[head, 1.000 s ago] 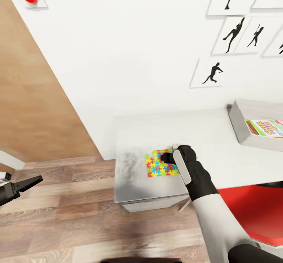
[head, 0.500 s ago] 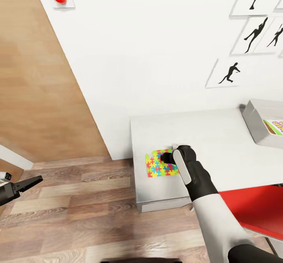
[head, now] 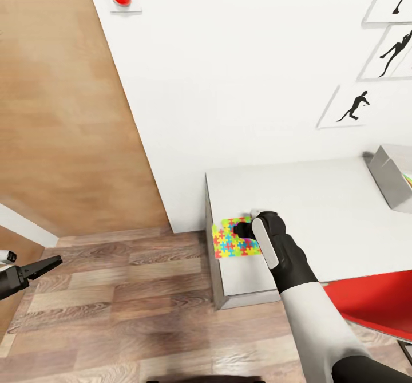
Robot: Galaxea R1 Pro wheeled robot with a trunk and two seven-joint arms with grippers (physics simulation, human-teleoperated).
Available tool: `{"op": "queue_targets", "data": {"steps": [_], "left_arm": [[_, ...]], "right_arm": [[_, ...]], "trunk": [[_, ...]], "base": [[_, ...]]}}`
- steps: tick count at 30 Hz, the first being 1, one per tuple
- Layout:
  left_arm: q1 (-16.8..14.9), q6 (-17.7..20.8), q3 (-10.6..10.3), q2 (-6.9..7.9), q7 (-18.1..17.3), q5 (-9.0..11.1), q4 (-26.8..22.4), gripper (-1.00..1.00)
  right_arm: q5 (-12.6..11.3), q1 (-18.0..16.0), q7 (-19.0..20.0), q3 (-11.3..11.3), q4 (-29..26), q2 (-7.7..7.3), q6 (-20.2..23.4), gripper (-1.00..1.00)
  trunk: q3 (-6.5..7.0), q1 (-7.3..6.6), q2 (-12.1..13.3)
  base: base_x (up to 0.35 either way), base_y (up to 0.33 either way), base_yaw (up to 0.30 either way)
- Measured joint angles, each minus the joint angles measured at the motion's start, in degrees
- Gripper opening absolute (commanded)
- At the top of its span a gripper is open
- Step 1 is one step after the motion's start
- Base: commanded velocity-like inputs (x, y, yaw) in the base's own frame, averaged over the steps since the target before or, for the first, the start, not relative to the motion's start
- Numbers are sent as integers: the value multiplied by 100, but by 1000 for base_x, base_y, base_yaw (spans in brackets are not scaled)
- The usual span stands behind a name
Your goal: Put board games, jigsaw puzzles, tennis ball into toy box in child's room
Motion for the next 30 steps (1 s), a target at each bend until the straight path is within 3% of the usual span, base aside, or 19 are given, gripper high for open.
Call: {"op": "queue_targets", "data": {"steps": [30], "left_arm": [[2, 0, -1, -7, 0, -1, 2, 100]], "right_arm": [[-50, 0, 9, -2, 55, -6, -34, 100]], "trunk": [[24, 0, 0]], "base": [[0, 60, -9]]}}
